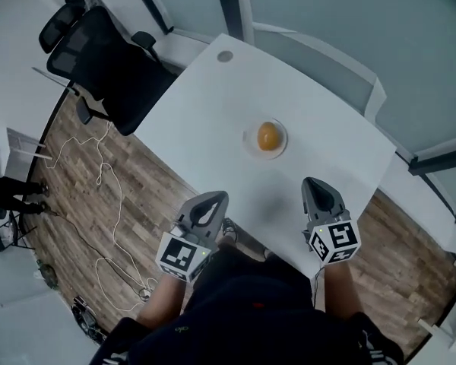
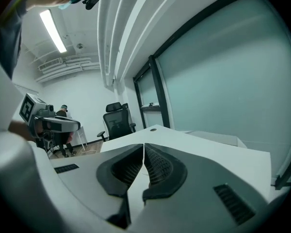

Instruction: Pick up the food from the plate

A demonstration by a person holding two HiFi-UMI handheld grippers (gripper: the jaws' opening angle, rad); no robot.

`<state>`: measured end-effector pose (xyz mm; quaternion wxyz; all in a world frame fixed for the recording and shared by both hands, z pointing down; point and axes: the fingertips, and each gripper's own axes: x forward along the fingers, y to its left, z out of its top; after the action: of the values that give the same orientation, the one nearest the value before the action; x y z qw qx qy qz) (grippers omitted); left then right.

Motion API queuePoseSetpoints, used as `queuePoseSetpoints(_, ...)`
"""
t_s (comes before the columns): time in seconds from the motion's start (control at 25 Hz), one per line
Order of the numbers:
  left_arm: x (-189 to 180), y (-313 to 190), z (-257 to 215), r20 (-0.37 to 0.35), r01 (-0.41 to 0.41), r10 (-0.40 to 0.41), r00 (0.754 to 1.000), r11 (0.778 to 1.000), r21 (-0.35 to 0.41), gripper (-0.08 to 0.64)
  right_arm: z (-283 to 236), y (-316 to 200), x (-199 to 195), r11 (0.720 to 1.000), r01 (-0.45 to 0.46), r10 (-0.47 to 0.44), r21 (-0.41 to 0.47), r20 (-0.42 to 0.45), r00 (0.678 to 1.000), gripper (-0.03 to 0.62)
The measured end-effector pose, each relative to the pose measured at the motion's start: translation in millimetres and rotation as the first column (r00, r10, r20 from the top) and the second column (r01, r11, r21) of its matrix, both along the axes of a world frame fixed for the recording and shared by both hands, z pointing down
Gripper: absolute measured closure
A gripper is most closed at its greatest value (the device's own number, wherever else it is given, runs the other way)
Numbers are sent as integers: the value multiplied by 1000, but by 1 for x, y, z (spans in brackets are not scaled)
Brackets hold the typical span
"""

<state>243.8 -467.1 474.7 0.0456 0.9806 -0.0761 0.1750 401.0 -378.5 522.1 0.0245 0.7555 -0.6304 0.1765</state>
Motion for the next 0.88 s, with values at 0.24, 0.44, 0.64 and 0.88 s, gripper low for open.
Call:
queuePoseSetpoints(0.24,32,-55,28,4,-152,152,988,988,23,537,20,-47,2,993,-59,56,-104,-31,998,566)
queuePoseSetpoints(0.44,28,-100,53,22,-177,178,984,984,-37,537,58,-105,9,977,-83,83,-198,-9,997,497)
queuePoseSetpoints(0.64,22,-131,71,40,-182,185,982,981,-71,537,106,-152,29,953,-92,105,-288,30,994,318)
queuePoseSetpoints(0.88,10,-155,93,69,-168,175,982,981,-100,537,166,-191,44,911,-88,118,-404,51,992,238)
